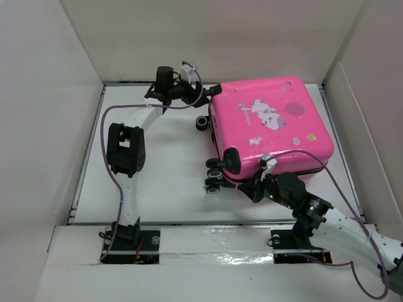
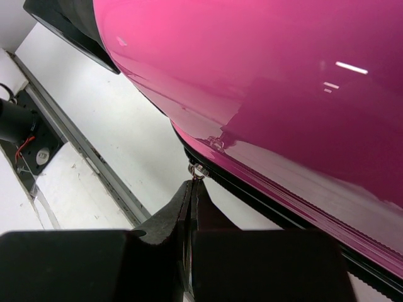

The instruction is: Pack the luggage

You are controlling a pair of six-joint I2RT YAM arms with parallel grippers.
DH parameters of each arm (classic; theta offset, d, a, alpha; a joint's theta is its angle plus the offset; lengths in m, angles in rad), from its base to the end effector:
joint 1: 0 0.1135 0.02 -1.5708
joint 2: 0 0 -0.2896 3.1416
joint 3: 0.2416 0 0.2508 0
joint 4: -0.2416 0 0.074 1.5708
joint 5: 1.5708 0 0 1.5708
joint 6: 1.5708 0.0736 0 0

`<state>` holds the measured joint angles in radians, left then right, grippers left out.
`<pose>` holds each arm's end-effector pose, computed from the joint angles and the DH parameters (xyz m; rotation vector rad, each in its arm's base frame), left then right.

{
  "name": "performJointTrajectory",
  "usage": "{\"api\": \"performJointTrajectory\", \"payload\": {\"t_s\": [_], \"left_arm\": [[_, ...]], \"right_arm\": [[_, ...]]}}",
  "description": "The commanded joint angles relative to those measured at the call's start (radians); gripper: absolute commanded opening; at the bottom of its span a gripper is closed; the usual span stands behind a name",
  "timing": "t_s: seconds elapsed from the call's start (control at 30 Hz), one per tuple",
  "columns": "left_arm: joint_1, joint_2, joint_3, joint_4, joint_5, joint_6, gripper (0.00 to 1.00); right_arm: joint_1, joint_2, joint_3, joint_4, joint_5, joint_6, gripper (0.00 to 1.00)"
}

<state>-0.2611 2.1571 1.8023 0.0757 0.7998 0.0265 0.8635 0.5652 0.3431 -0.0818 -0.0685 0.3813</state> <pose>0.5176 -0.1929 0.2919 0.8108 1.6690 -0.8981 0.1046 0.1301 0.2294 -0.5208 1.9096 0.9023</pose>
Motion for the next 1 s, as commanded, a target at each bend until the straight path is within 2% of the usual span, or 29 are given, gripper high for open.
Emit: {"api": "performJointTrajectory", "payload": {"t_s": [0.0,0.07,0.23,0.33,0.37,0.4,0.47,0.5,0.57,0.6,0.67,0.7,0.83,0.93,0.97], "left_arm": [[-0.018,-0.048,-0.007,0.01,-0.129,0.05,0.77],[-0.018,-0.087,-0.067,0.105,-0.148,0.026,0.79],[-0.018,-0.08,-0.047,0.134,-0.155,-0.019,0.8],[-0.027,-0.069,-0.061,0.171,-0.162,-0.06,0.75],[-0.027,-0.074,-0.09,0.221,-0.16,-0.094,0.72],[-0.027,-0.077,-0.104,0.251,-0.162,-0.112,0.63],[-0.027,-0.083,-0.136,0.318,-0.166,-0.164,0.55],[-0.027,-0.085,-0.142,0.338,-0.168,-0.18,0.44],[-0.027,-0.085,-0.147,0.366,-0.168,-0.201,0.31],[-0.027,-0.086,-0.152,0.375,-0.174,-0.221,0.18],[-0.027,-0.1,-0.165,0.391,-0.192,-0.227,0.03],[-0.027,-0.108,-0.185,0.394,-0.232,-0.229,0.0],[-0.027,-0.181,-0.325,0.484,-0.321,-0.243,0.0],[-0.003,-0.275,-0.506,0.614,-0.418,-0.286,0.0],[0.017,-0.326,-0.559,0.713,-0.431,-0.369,0.0]], "right_arm": [[0.002,-0.011,0.047,0.137,-0.036,-0.002,0.0],[0.002,-0.01,0.045,0.14,-0.037,-0.002,0.0],[0.002,0.012,0.039,0.168,-0.056,-0.005,0.0],[0.002,0.022,0.04,0.169,-0.062,-0.007,0.0],[0.002,0.024,0.04,0.171,-0.062,-0.007,0.0],[0.002,0.024,0.039,0.169,-0.063,-0.007,0.0],[0.002,0.022,0.037,0.169,-0.067,-0.009,0.0],[0.002,0.022,0.034,0.169,-0.067,-0.009,0.0],[0.002,0.013,0.033,0.163,-0.063,-0.007,0.0],[0.002,0.01,0.031,0.16,-0.057,-0.009,0.0],[0.002,-0.01,0.03,0.146,-0.041,-0.009,0.0],[0.002,-0.017,0.03,0.142,-0.033,-0.009,0.0],[-0.023,-0.033,0.042,0.09,0.032,-0.031,0.0],[-0.076,-0.031,0.056,0.085,0.029,-0.054,0.0],[-0.096,-0.033,0.063,0.088,0.013,-0.068,0.0]]}}
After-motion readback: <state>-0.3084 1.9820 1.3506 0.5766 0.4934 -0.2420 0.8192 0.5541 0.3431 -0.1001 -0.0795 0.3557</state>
